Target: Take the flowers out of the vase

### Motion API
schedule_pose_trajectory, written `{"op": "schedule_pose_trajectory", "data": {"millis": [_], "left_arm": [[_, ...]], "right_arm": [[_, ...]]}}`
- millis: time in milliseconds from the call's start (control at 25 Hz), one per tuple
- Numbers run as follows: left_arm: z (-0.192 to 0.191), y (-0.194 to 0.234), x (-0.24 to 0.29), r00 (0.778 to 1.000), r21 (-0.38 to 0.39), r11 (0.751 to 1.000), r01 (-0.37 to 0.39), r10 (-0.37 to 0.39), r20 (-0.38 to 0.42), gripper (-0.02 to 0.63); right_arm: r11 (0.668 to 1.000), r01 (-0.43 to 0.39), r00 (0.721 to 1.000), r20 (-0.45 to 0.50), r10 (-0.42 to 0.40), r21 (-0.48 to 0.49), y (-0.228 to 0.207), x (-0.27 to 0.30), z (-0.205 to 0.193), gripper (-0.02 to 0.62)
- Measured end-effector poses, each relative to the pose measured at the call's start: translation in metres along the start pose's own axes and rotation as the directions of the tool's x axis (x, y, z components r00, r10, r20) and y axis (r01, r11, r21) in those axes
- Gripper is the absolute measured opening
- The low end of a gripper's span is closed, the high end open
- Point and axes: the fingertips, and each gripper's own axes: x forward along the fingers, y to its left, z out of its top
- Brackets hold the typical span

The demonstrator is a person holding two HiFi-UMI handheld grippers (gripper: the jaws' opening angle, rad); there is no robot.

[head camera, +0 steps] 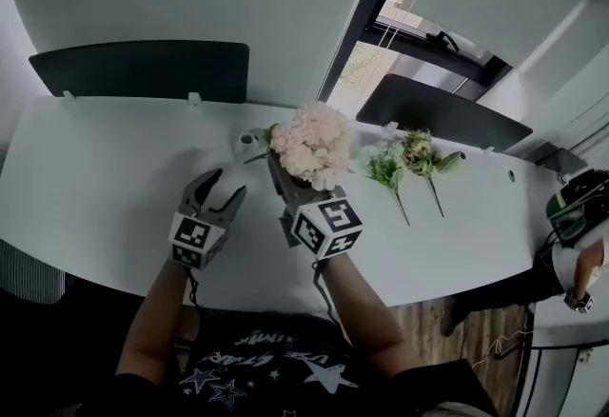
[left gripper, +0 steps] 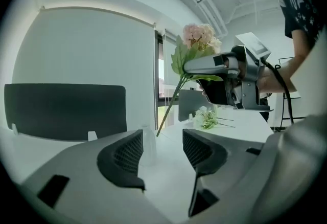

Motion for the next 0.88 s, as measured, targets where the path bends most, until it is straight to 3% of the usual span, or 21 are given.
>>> {"op": "schedule_pose_trajectory", "data": {"millis": [880], "left_arm": [[0.015,-0.134,-0.046,0.995,0.001,0.995,-0.097,0.097,0.032,0.230]], "right_arm": [[0.995,-0.102,0.986,-0.130,0.102,0.007,-0.001,-0.137,-0.024,0.095]]}}
